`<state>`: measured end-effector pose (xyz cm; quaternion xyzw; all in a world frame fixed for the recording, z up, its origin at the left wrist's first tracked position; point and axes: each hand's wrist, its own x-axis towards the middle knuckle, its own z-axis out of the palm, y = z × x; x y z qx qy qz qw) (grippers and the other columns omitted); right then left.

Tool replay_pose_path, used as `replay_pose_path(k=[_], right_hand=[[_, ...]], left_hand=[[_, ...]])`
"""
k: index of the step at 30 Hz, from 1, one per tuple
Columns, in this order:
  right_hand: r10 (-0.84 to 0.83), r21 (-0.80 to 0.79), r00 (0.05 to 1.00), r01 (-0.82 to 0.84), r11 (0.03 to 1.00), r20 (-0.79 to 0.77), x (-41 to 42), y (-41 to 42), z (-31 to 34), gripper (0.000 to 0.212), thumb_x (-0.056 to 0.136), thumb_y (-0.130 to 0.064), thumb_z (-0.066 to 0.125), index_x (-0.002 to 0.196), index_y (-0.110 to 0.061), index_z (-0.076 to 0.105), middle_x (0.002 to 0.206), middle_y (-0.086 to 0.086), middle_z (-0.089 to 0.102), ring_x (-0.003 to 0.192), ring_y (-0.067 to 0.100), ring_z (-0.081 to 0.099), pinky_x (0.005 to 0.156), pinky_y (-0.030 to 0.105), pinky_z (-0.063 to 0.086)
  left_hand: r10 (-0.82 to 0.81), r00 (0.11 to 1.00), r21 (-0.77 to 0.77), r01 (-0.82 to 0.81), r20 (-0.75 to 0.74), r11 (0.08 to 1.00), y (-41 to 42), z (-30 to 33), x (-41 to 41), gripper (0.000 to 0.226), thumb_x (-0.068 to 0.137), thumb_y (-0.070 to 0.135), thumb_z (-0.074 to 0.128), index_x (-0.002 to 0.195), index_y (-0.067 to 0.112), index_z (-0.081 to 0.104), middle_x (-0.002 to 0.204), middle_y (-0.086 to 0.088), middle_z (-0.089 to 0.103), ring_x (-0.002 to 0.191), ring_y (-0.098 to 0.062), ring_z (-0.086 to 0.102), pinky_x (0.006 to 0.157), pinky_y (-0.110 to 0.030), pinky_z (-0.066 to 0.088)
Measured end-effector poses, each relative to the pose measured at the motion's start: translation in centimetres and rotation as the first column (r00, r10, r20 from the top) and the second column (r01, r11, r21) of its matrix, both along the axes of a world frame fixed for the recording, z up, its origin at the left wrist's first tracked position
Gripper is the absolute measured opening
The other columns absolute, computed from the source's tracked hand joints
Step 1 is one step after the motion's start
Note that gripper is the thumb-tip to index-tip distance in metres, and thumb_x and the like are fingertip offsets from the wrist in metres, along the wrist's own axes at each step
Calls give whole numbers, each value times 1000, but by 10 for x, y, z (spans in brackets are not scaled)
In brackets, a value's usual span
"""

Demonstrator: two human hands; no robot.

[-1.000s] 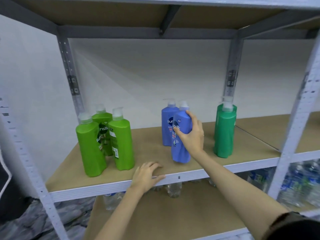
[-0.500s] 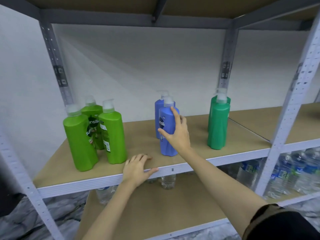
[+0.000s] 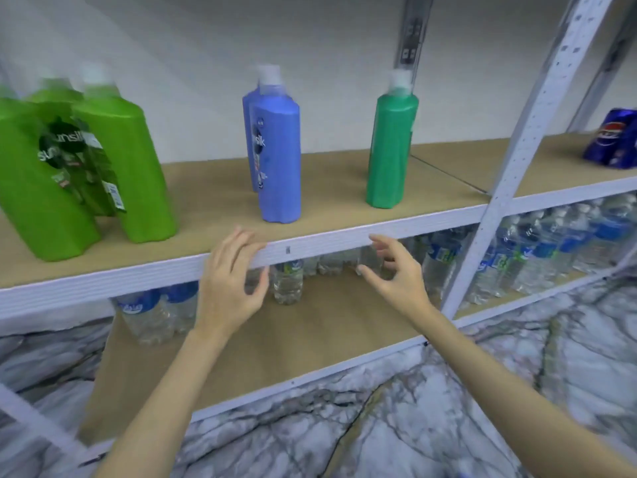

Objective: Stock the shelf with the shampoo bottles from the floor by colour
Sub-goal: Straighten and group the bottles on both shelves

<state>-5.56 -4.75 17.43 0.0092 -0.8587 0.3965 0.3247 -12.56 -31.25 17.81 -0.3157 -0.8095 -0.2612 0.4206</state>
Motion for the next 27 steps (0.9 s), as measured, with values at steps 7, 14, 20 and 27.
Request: replay_pose_path(k=[7, 14, 20, 27], right_hand=[[-17, -22, 671, 49, 999, 741, 76, 81, -150, 66, 80, -18, 72, 135, -15, 38, 127, 10, 50, 113, 23, 50, 89, 35, 46], [-174, 135, 182, 209, 968, 968, 197, 117, -273, 105, 74, -35, 76, 148, -21, 3, 151, 15, 23, 140, 30, 21, 109, 33, 24], [25, -81, 190, 293, 953, 981, 227, 109, -286, 131, 55, -35, 88, 149, -16, -1, 153, 9, 19, 139, 24, 26, 106, 31, 32], [4, -110, 317, 316, 942, 948, 208, 94, -285, 105, 61, -24, 87, 143, -13, 22, 141, 9, 39, 124, 23, 43, 93, 29, 41]], left_hand=[[-63, 722, -81, 163, 689, 983, 42, -155, 54, 37, 86, 42, 52, 114, 18, 57, 115, -1, 56, 108, -22, 54, 88, -33, 42], [66, 243, -135, 280, 968, 950, 34, -276, 103, 51, 76, 52, 63, 114, 18, 58, 120, -2, 57, 109, -21, 57, 93, -34, 46], [73, 4, -70, 308, 997, 949, 45, -301, 116, 31, 84, 25, 65, 110, 12, 58, 114, -8, 60, 106, -21, 55, 88, -27, 42], [156, -193, -71, 385, 969, 920, 44, -310, 118, 46, 83, 37, 65, 123, 18, 50, 128, 2, 45, 127, -18, 41, 94, -20, 33]])
